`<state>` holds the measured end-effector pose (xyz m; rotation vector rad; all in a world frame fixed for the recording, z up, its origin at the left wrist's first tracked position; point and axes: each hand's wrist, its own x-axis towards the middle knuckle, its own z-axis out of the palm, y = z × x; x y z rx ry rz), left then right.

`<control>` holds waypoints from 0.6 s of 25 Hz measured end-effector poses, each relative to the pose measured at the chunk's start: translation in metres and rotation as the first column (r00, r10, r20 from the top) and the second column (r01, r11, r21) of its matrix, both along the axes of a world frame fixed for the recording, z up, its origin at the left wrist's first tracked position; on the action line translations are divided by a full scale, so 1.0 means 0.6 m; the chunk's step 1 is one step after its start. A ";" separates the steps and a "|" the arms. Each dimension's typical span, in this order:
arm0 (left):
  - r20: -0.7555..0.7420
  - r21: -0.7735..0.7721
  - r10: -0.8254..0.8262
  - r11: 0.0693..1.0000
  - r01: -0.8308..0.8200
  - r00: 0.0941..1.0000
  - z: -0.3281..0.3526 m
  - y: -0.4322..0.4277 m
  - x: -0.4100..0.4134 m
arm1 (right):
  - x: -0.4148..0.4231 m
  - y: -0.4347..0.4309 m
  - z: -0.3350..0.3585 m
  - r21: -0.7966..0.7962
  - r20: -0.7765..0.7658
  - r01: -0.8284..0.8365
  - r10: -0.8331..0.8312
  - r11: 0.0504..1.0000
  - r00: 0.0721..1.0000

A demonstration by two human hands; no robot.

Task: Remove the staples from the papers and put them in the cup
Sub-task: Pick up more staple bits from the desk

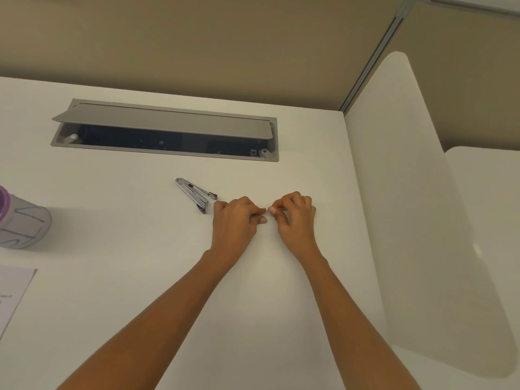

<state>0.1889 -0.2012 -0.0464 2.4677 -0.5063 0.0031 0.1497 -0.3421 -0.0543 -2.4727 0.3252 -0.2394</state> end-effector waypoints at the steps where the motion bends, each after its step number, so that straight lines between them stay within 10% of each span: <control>1: 0.010 0.009 0.008 1.000 -0.008 1.000 -0.002 0.000 -0.002 | 0.001 -0.004 0.007 0.150 -0.019 0.041 -0.038 0.988 0.999; 4: 0.098 0.066 0.037 0.997 -0.044 0.994 -0.012 0.001 -0.015 | 0.003 -0.010 0.030 0.530 -0.087 0.169 -0.144 0.831 0.986; 15: 0.164 0.124 0.252 0.954 -0.273 0.954 -0.018 -0.047 -0.057 | -0.001 -0.011 0.034 0.683 -0.123 0.261 -0.244 0.682 0.962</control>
